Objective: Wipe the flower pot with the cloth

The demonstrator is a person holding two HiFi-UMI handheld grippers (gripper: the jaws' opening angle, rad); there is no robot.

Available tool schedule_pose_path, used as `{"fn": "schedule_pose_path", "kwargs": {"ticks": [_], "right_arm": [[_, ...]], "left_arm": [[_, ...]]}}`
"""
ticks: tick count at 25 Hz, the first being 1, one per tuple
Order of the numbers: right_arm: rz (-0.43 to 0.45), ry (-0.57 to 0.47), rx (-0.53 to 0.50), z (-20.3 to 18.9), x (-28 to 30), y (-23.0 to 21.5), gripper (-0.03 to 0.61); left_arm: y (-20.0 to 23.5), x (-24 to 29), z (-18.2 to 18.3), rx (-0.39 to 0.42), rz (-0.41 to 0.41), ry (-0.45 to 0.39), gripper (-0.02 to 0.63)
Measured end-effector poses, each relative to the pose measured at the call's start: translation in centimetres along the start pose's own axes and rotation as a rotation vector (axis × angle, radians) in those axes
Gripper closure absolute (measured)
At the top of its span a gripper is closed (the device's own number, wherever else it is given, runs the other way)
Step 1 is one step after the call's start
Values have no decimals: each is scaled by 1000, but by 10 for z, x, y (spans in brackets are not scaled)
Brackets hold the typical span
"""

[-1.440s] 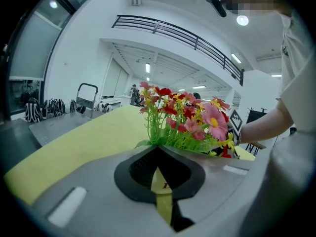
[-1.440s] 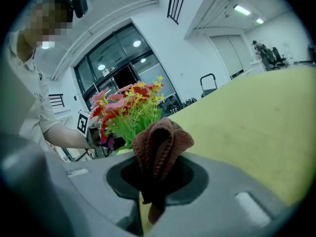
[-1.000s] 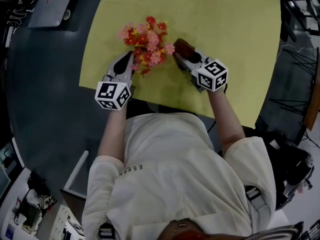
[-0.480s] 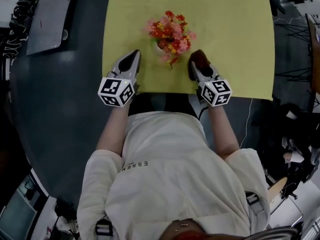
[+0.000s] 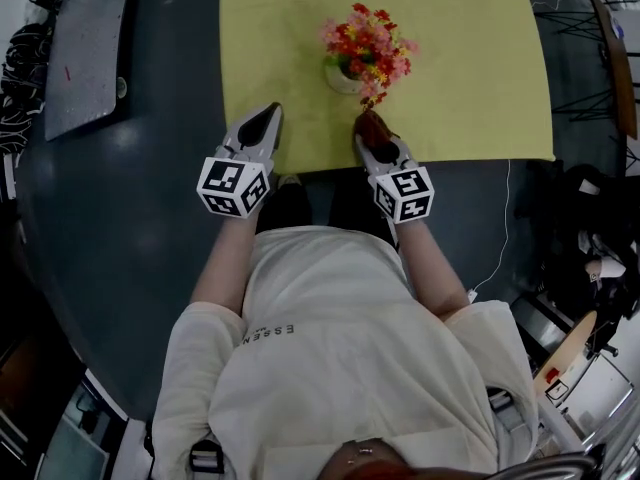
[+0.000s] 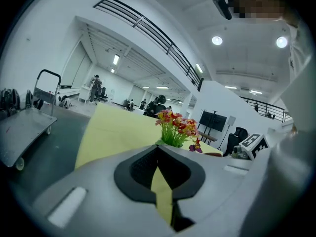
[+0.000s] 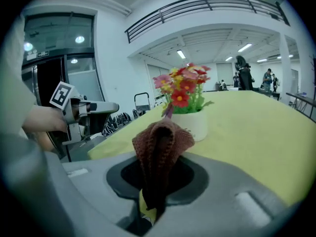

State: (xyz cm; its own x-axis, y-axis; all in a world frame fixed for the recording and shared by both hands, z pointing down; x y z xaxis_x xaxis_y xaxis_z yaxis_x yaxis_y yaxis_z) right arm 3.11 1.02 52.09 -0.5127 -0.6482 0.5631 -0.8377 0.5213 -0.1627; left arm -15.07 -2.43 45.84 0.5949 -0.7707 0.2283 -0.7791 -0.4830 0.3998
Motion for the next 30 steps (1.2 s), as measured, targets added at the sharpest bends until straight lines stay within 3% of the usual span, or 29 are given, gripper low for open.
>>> {"fn": "schedule_pose_path", "kwargs": {"ticks": [6, 13, 25, 30], "right_arm": [[-88, 41, 3, 18, 48, 42, 518], [-191, 5, 30, 55, 112, 55, 518], [-402, -39, 222, 82, 161, 29, 518], [-416, -60, 335, 79, 151, 24, 518]], "left_arm": [[21, -18, 1, -28, 12, -3, 603], [45, -29, 3, -54, 40, -14, 603], [73, -31, -8, -91, 52, 11, 602], [70, -27, -11, -97, 28, 16, 602]]}}
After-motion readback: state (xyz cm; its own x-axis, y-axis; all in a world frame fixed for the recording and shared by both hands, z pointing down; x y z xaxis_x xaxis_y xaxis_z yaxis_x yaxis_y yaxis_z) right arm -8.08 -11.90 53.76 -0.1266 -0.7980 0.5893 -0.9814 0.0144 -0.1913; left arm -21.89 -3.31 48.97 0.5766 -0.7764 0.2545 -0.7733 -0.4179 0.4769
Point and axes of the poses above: the fingertips, and each gripper's own axes: x forward along the fingers, y to its left, z out of its top, the point moved 2 cm from there along -x, backward along the fingers, and after that the axes turned 2 degrees about -z, right-handed, at the moved point
